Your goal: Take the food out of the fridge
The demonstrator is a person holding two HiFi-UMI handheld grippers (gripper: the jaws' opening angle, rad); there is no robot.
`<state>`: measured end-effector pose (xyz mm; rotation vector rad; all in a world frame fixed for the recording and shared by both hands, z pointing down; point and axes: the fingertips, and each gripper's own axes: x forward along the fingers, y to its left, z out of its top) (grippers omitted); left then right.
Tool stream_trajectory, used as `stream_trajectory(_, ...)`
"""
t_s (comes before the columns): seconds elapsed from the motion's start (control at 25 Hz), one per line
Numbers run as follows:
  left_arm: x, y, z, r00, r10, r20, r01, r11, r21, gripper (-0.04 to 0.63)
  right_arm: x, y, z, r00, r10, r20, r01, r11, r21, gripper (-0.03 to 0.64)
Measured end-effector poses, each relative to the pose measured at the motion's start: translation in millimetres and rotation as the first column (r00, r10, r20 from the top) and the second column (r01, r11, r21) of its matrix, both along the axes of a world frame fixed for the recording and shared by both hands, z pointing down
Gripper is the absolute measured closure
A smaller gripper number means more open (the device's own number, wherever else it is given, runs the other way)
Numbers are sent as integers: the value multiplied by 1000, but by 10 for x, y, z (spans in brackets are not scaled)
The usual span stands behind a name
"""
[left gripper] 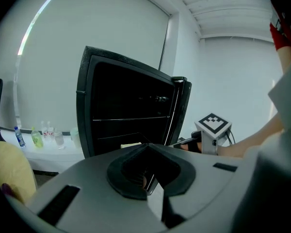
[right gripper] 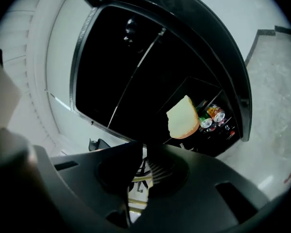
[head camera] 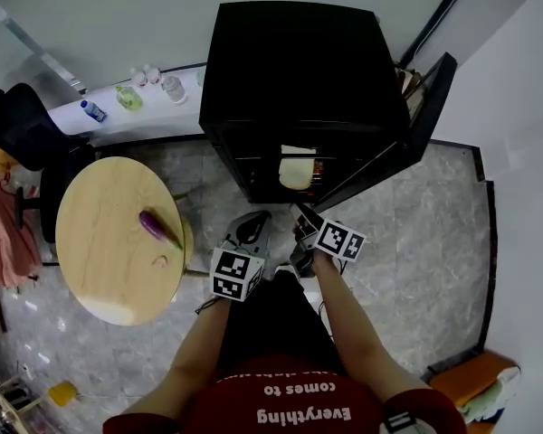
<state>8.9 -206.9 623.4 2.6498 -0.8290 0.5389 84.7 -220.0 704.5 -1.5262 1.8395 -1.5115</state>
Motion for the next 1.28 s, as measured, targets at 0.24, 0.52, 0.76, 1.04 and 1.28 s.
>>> stream_trajectory(0.24, 162, -45, 332, 1000, 25, -11, -25, 1000, 12, 589, 236, -164, 602, 973, 127, 192, -119, 991, -53, 478)
stream_trajectory(0.52, 159, -1, 712, 999, 48, 22, -49, 999, 25, 589, 474, -369, 1110, 917, 234, 322, -215, 972, -94, 419)
stream_trajectory(0.76, 71, -35, 842, 999, 26, 24, -26, 1000, 13, 589, 621, -514, 1320, 880, 308, 361, -289, 951, -108, 422)
stream_trajectory(1.04, -30, -84, 762, 1000, -11, 14, 11, 1000, 7, 589, 602, -517, 1227, 858, 315, 407, -310, 947, -80, 526)
stream_trajectory(1.28, -78, -75, 583, 1000, -31, 5, 31, 1000, -3, 589, 551, -427, 1070, 863, 286, 417, -280, 957, -78, 534)
